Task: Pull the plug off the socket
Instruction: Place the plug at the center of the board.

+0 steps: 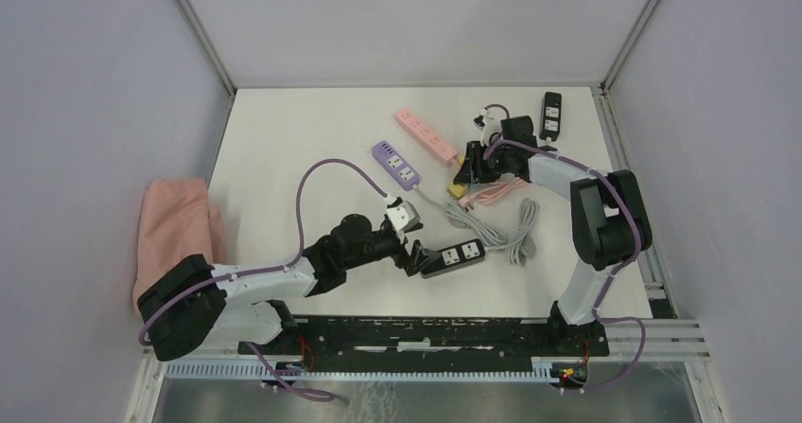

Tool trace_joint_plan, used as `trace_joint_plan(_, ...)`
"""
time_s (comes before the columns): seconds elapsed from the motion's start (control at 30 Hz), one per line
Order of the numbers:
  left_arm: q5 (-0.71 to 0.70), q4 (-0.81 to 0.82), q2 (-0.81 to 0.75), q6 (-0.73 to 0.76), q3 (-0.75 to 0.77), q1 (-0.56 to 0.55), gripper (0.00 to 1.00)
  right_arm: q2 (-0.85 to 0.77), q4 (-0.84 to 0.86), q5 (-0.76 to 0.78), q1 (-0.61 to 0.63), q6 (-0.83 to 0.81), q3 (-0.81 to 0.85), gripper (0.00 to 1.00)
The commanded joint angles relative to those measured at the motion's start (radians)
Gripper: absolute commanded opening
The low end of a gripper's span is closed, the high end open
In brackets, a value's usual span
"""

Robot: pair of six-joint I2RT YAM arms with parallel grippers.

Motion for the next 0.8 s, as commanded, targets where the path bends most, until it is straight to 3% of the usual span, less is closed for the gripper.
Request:
trace_joint_plan(0.0,-0.026,-0.007,-0.043,-0.031,0.015,0.004,0.87,-0.048,-0.027,0.016,0.003,-0.065,0.059,0.46)
trace_joint_plan(0.3,-0.040,-0.021,-0.088,-0.053,0.025,0.004,0.89,-0.130,-0.080,0.004,-0.011,-0.142,0.067,0.48)
trace_joint_plan(0.57,-0.100,-0.016,-0.149,-0.091,0.012,0.011,1.00,-0.229,-0.167,-0.155,-0.062,-0.276,0.062,0.48)
trace_joint_plan(0.77,-0.120,-0.028,-0.185,-0.123,0.017,0.022,0.99,-0.277,-0.237,-0.274,-0.107,-0.347,0.076,0.48)
